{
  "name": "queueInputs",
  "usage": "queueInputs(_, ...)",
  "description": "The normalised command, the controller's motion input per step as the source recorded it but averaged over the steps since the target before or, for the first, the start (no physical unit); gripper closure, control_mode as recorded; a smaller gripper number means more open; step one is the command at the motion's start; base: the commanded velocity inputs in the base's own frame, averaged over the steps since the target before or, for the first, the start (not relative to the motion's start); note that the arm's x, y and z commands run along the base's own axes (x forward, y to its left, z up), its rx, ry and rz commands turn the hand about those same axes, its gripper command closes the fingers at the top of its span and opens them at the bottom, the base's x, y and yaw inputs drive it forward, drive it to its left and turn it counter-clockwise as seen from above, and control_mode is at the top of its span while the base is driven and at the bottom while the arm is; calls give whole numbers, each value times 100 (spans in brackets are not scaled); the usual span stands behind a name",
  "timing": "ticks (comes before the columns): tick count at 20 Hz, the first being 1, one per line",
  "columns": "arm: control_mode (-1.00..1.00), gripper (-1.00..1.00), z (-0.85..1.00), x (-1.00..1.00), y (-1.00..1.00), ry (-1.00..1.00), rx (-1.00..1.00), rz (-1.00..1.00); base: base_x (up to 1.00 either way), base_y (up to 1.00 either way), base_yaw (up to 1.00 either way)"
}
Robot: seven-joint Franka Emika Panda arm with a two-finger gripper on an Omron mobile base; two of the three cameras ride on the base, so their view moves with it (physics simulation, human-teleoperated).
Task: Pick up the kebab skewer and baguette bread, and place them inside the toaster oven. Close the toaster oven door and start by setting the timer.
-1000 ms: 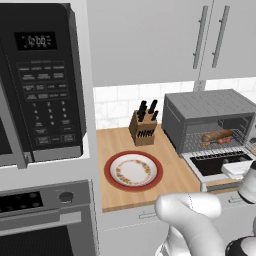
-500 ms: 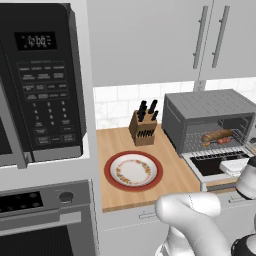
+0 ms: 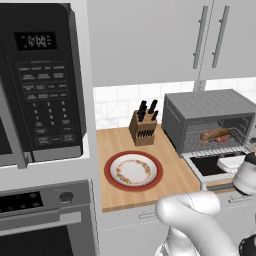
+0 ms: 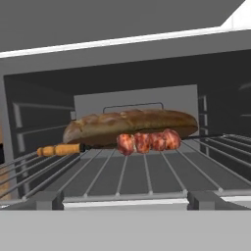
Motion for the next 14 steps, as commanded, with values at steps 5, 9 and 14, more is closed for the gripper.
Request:
queueInputs(5, -100, -100, 0, 19, 0, 0, 0, 0, 0, 0, 0)
queueInputs(9, -100, -100, 0, 17, 0, 0, 0, 0, 0, 0, 0)
queueInputs(14, -100, -100, 0, 17, 0, 0, 0, 0, 0, 0, 0)
